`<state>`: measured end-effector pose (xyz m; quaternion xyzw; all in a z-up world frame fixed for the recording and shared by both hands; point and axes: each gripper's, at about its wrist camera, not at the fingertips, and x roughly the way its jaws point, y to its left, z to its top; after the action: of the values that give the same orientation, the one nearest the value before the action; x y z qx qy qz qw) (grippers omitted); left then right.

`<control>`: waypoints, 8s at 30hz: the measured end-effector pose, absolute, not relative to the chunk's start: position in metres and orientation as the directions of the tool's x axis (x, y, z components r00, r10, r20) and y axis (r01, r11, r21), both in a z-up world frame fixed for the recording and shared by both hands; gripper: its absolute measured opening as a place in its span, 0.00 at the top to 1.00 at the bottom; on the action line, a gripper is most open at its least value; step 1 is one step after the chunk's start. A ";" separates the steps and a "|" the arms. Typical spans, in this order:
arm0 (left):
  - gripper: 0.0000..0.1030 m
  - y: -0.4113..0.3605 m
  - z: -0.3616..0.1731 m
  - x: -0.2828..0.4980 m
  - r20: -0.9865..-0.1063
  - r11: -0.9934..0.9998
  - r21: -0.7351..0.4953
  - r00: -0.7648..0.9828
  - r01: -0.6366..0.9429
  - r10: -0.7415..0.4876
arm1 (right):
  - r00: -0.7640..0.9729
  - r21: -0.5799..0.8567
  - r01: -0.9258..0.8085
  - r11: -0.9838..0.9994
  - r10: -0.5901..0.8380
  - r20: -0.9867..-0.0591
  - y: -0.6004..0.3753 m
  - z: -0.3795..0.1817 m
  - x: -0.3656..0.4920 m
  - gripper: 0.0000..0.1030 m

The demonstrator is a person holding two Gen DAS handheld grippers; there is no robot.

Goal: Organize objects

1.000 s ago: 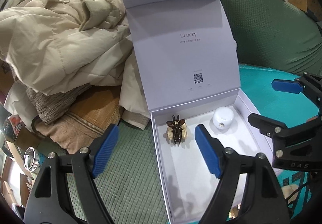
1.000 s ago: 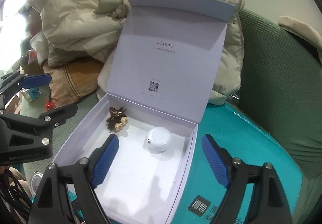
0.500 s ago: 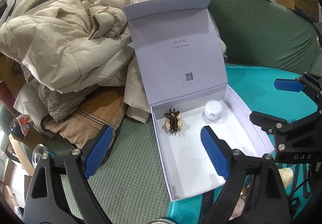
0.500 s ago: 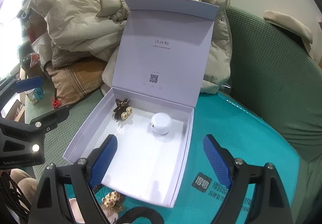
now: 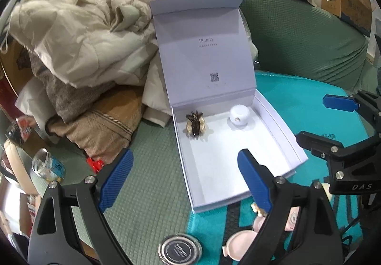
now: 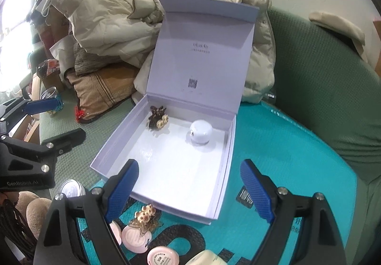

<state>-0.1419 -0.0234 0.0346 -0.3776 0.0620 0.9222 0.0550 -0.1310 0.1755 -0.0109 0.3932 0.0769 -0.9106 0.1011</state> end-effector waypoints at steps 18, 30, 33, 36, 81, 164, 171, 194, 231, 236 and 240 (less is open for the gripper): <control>0.14 -0.030 -0.015 -0.108 -0.749 -0.990 0.080 -0.663 -0.117 0.018 | -0.623 0.009 0.286 -0.958 -0.193 -0.758 0.169 -0.046 -0.098 0.15; 0.14 -0.023 -0.036 -0.080 -0.773 -0.989 0.066 -0.633 -0.136 0.035 | -0.579 0.087 0.280 -0.956 -0.240 -0.779 0.174 -0.065 -0.078 0.15; 0.14 -0.022 -0.041 -0.074 -0.779 -0.990 0.063 -0.626 -0.130 0.033 | -0.572 0.088 0.281 -0.956 -0.240 -0.784 0.175 -0.065 -0.073 0.15; 0.14 -0.022 -0.046 -0.067 -0.792 -0.989 0.054 -0.610 -0.134 0.039 | -0.571 0.090 0.283 -0.955 -0.243 -0.785 0.176 -0.065 -0.065 0.15; 0.14 -0.006 -0.078 -0.018 -0.831 -0.976 -0.168 -0.514 -0.138 0.215 | -0.562 0.094 0.150 -0.984 -0.163 -0.811 0.237 -0.112 -0.008 0.15; 0.38 0.015 -0.123 -0.056 -0.860 -0.968 -0.059 -0.480 -0.243 0.173 | -0.485 0.096 0.214 -0.972 -0.191 -0.854 0.226 -0.148 -0.023 0.43; 0.39 0.014 -0.125 -0.052 -0.860 -0.969 -0.054 -0.482 -0.242 0.168 | -0.484 0.095 0.224 -0.970 -0.195 -0.853 0.227 -0.146 -0.019 0.44; 0.39 0.001 -0.095 -0.023 -0.850 -0.968 -0.083 -0.489 -0.237 0.193 | -0.508 0.089 0.287 -0.954 -0.230 -0.830 0.214 -0.114 0.004 0.51; 0.39 -0.009 -0.028 -0.045 -0.809 -0.970 0.001 -0.570 -0.245 0.143 | -0.526 0.098 0.483 -0.870 -0.378 -0.762 0.168 -0.048 -0.034 0.51; 0.39 -0.006 -0.022 -0.055 -0.809 -0.964 0.002 -0.567 -0.265 0.154 | -0.537 0.114 0.462 -0.879 -0.380 -0.753 0.172 -0.046 -0.041 0.51; 0.39 -0.002 -0.018 -0.065 -0.809 -0.958 0.002 -0.564 -0.286 0.167 | -0.537 0.117 0.458 -0.881 -0.379 -0.753 0.176 -0.045 -0.049 0.51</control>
<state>-0.0647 -0.0018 -0.0176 -0.4488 0.0662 0.8819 0.1282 -0.0494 0.1759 -0.0447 0.4175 0.0472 -0.8755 0.2389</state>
